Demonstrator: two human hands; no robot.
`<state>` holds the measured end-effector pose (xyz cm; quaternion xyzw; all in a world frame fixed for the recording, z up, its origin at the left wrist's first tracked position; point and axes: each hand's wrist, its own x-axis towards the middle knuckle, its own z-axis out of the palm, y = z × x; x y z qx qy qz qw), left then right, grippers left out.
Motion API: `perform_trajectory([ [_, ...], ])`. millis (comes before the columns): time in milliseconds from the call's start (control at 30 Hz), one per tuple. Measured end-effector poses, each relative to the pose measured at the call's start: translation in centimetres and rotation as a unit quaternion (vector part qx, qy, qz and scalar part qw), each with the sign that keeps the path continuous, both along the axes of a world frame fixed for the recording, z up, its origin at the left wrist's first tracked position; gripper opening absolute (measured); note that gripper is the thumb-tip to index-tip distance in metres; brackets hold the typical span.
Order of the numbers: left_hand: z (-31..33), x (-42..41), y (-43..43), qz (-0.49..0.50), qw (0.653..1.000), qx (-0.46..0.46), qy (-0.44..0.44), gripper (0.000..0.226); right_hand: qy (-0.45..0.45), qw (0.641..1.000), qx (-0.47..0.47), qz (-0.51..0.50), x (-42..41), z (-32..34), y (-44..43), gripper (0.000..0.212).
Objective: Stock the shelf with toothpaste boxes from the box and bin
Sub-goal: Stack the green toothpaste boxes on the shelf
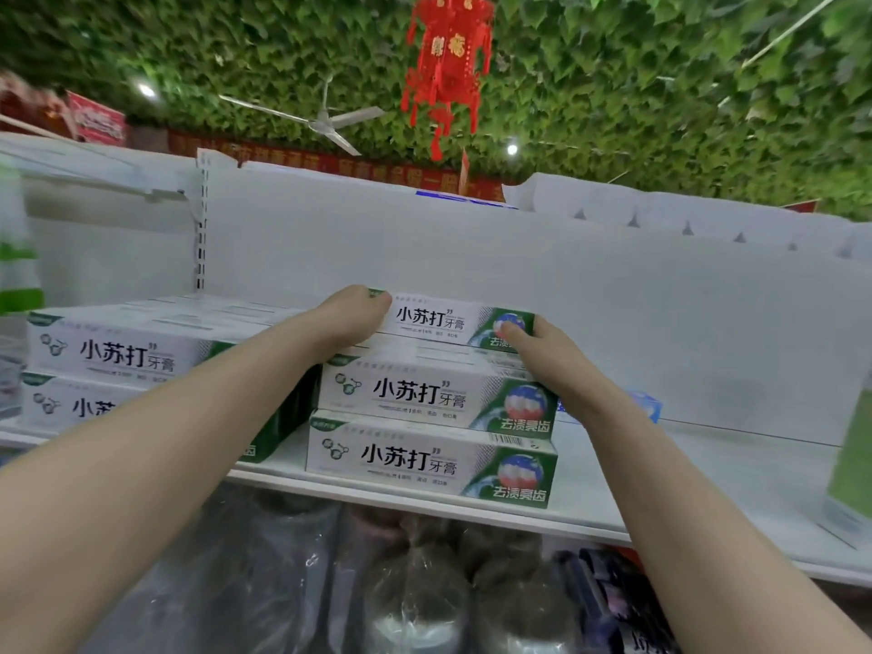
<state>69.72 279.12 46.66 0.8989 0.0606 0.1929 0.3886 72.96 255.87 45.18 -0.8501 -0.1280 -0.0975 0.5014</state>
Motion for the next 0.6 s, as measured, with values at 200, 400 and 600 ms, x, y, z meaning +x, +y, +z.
perform_trajectory([
  [200,0.0,-0.2,0.5,-0.004,0.999,-0.009,-0.031,0.027,-0.027,1.0,0.013,-0.003,-0.8,0.1,0.0,0.034],
  [400,-0.2,-2.0,0.3,0.025,0.998,0.032,-0.043,0.048,-0.121,0.992,-0.007,-0.03,-1.5,0.6,1.2,0.069],
  [600,-0.7,-2.4,-0.2,0.031,0.991,0.105,-0.078,0.041,-0.11,0.985,0.065,-0.113,0.8,-0.4,-1.2,0.076],
])
